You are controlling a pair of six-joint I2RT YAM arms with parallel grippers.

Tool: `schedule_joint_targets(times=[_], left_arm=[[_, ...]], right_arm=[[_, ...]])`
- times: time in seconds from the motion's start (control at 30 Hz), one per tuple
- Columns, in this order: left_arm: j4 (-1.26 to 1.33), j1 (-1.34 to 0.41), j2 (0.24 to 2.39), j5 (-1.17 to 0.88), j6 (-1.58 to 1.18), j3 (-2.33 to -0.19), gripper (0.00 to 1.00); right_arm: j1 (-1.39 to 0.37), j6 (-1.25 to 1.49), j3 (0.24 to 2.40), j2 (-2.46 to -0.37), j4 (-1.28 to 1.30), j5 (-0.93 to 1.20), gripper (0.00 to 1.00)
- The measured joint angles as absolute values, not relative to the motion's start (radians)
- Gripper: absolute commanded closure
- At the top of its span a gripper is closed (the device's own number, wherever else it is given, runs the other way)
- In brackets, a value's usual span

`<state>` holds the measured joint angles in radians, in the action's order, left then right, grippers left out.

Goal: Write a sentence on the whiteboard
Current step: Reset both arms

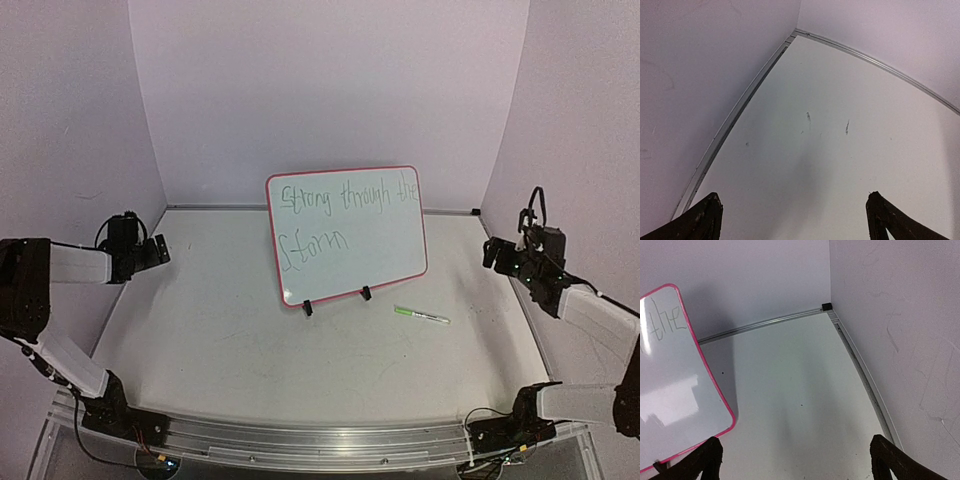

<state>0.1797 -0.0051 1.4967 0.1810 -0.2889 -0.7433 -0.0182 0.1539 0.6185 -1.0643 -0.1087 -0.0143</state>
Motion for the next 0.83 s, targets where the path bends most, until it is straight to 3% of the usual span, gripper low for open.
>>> schedule_joint_targets(times=[0.27, 0.83], left_arm=[[0.34, -0.007, 1.439, 0.271, -0.208, -0.522, 0.01], [0.488, -0.007, 1.454, 0.28, -0.16, -0.479, 0.01]], right_arm=[[-0.011, 0.112, 0.423, -1.094, -0.333, -0.104, 0.02], [-0.011, 0.105, 0.325, -1.177, -0.569, -0.131, 0.02]])
